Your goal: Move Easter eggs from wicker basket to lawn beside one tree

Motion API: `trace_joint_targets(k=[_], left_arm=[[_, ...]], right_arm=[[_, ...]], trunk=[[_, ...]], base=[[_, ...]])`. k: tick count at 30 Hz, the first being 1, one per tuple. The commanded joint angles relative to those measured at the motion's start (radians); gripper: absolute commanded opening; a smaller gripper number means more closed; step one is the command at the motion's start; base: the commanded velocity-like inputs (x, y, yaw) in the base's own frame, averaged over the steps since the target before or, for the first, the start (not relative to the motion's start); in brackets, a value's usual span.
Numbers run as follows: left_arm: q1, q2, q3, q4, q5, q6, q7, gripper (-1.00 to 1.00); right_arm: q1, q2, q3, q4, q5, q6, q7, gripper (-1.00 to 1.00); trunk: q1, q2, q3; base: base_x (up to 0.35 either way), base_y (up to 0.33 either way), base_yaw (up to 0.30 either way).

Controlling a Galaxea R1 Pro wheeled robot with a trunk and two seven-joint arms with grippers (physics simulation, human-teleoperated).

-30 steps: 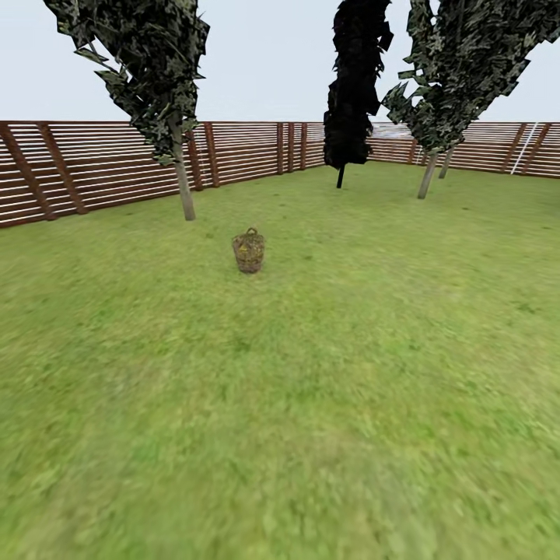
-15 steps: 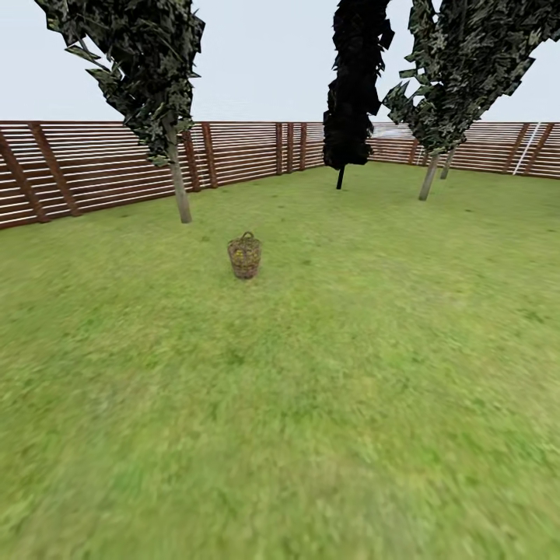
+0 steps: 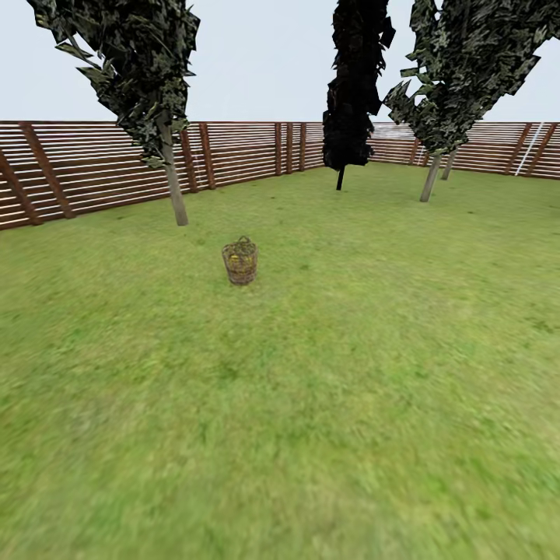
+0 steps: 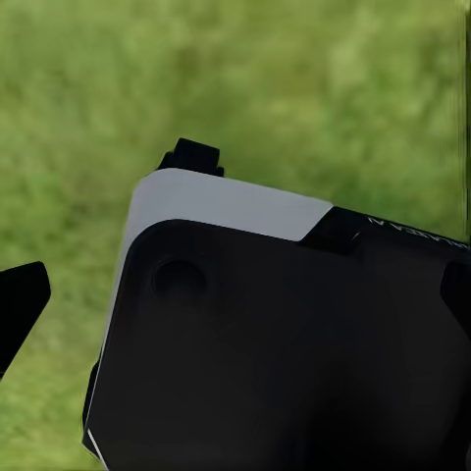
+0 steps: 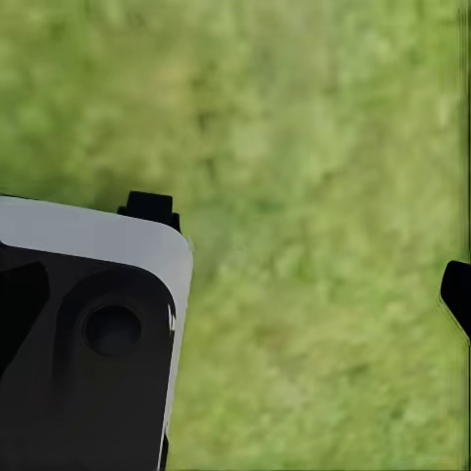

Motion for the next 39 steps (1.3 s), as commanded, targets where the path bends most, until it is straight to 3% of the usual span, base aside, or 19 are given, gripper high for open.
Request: trace_joint_targets(k=[1,11,22,39], left_arm=[[-0.001,0.0,0.003,0.002,0.004,0.002,0.0,1.0],[-0.001,0.0,0.003,0.002,0.004,0.002,0.0,1.0],[-0.001,0.0,0.003,0.002,0.004,0.002,0.0,1.0],[-0.001,0.0,0.003,0.002,0.004,0.002,0.0,1.0]], right_arm=[[-0.001,0.0,0.004,0.002,0.008,-0.002,-0.005,1.0],[-0.001,0.001,0.004,0.002,0.008,-0.002,-0.005,1.0],[-0.001,0.001,0.004,0.003,0.008,-0.002,-0.005,1.0],[-0.001,-0.005,0.008,0.006,0.018,0.0,-0.005,1.0]], trunk=[[0.001,0.0,-0.001],[0.001,0.0,-0.001],[0.001,0.0,-0.001],[0.001,0.0,-0.001]], base=[[0.324,-0.09,0.0],[0.324,-0.09,0.023],[0.324,-0.09,0.23],[0.324,-0.09,0.005]])
